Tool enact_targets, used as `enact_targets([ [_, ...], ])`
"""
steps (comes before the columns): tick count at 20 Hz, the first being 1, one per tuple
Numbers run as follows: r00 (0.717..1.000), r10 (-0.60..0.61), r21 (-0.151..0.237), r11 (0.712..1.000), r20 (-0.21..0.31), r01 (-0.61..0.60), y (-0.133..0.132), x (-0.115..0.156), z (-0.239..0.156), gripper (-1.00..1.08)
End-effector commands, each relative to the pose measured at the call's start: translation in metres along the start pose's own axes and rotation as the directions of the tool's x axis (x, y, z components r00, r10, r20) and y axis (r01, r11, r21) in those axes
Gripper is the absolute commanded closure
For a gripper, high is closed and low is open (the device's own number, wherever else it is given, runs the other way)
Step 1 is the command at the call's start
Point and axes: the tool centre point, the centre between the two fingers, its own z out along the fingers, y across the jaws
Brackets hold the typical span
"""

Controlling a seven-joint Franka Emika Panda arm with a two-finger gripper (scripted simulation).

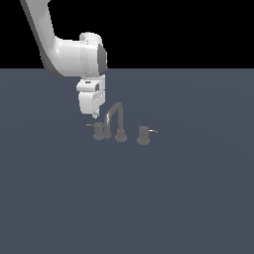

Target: Turn on the faucet by rotating a designated handle.

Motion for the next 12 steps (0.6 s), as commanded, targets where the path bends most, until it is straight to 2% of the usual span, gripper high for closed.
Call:
enact_targets([
  [1, 0.999, 0.036, 0.011, 0.999, -0.015, -0.036, -0.004, -0.002, 0.012, 1.08],
  [12, 0.995, 0.092, 0.029, 0.995, -0.038, -0.091, -0.008, -0.007, 0.034, 1.08],
])
